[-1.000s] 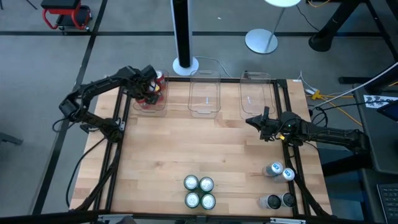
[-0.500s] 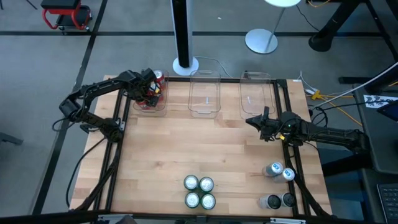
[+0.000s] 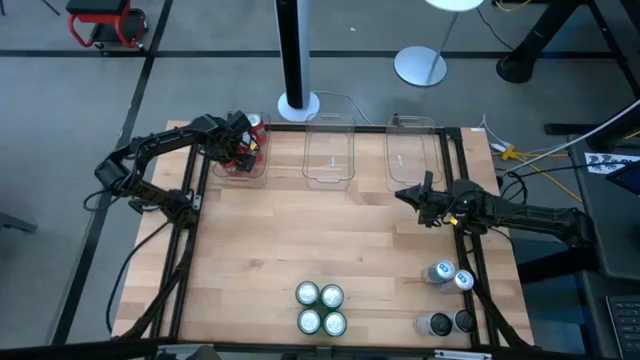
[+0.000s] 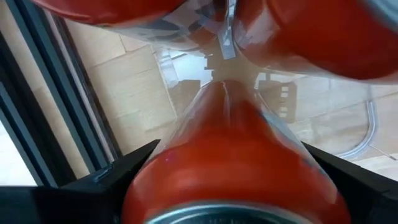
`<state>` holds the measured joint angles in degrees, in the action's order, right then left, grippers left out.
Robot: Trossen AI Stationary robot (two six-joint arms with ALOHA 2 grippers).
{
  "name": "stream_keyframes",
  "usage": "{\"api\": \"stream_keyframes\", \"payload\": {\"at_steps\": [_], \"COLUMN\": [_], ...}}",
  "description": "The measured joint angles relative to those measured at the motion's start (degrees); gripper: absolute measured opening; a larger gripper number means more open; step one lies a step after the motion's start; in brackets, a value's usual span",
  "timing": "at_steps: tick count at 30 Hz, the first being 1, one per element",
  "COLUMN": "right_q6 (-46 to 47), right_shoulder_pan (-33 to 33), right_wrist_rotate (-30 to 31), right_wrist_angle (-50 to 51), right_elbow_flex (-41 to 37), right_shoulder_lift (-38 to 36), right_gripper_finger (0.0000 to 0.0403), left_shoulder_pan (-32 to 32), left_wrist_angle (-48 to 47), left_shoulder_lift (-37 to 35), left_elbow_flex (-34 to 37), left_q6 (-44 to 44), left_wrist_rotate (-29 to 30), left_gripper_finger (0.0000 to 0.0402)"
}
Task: Sort soda cans
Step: Put the orange soda can into the left transparent bin, then put the top right green soda can into the middle transparent bin
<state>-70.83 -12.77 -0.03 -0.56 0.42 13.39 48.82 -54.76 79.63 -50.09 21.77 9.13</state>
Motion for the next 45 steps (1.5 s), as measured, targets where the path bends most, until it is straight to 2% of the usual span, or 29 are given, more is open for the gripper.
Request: {"api": "stream_keyframes", "payload": {"at_steps": [7, 13, 22, 26, 32, 37, 45], "right_q6": [0.0, 0.0, 0.0, 0.0, 0.0, 0.0, 0.4], "right_shoulder_pan": [0.0, 0.0, 0.0, 0.0, 0.0, 0.0, 0.0], "right_wrist_rotate": [0.0, 0.0, 0.0, 0.1, 0.1, 0.1, -1.0], "right_wrist_angle": [0.0, 0.0, -1.0, -2.0, -4.6, -9.0, -15.3], "right_elbow_flex": [0.0, 0.0, 0.0, 0.5, 1.5, 1.6, 1.7], "right_shoulder_lift": [0.0, 0.0, 0.0, 0.0, 0.0, 0.0, 0.0], "right_gripper_finger": [0.0037, 0.0037, 0.0037, 0.0037, 0.0037, 0.0037, 0.0037], "left_shoulder_pan": [0.0, 0.0, -0.3, -2.5, -11.4, -21.0, -36.6], "left_wrist_angle": [-0.6, -6.8, -7.3, -2.8, 8.4, 15.7, 31.7], "left_shoulder_lift": [0.0, -1.0, -9.9, -15.8, -23.8, -27.7, -32.6], "left_elbow_flex": [-0.3, -3.7, -10.7, -11.1, -11.2, -10.7, 0.5], "left_q6": [-2.0, -2.6, -3.6, -5.1, -9.4, -13.5, -15.9], "left_wrist_rotate": [-0.3, 0.2, 0.7, 0.9, 0.8, 0.8, 4.0], "left_gripper_finger": [0.0368, 0.0374, 0.0375, 0.0375, 0.0375, 0.0375, 0.0375]}}
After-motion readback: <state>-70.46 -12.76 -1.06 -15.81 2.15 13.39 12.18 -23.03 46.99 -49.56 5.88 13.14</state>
